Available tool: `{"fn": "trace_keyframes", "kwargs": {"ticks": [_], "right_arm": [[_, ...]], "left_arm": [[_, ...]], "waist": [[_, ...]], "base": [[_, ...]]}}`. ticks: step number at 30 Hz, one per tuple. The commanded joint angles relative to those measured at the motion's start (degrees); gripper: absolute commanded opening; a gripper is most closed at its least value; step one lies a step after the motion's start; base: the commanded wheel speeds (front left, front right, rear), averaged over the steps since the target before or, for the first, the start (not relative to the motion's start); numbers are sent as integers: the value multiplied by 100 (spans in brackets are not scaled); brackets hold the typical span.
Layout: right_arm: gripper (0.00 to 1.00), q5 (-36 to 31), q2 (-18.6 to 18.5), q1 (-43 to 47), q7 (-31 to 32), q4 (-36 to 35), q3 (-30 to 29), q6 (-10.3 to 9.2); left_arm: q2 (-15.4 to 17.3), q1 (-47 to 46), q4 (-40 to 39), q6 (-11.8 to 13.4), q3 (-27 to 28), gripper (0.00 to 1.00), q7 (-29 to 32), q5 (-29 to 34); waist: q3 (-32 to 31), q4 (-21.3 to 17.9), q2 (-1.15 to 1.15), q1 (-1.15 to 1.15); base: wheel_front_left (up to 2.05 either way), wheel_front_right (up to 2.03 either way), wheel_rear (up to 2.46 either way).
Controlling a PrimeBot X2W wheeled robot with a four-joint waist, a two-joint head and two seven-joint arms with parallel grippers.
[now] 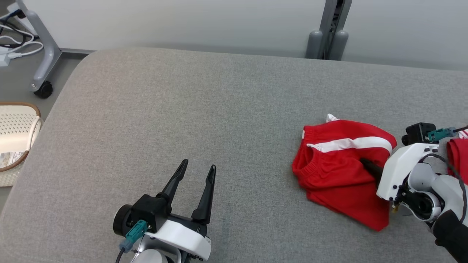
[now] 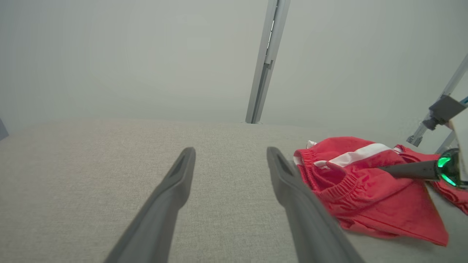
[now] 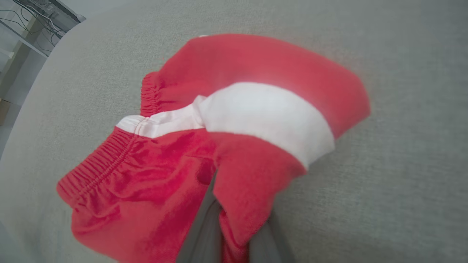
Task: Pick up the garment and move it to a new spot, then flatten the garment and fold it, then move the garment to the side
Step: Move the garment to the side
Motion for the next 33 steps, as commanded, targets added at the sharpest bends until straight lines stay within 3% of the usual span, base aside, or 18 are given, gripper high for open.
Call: {"fn": "trace_keyframes", "kwargs": {"ticks": [1,11,18,33], "right_arm": [[0,-22,-82,-62,52,-8,45,0],[0,55,-894,-195,420,-31,390,0],[0,-486,-1491,-377,536,258,830,0],[0,-1890,-1859,-1274,613,1106,1608,0]], "left_arm": [[26,31,-5,29,34,100,-25,-36],[25,278,-48,71,77,100,-25,-131],[25,290,-101,54,98,100,-25,-112],[26,92,-104,-22,131,100,-25,29]], "waist": [[-103,-59,0,0],[-398,-160,0,0],[-324,-175,0,0],[125,-359,0,0]], "base": [[0,0,0],[0,0,0],[0,0,0],[0,0,0]]}}
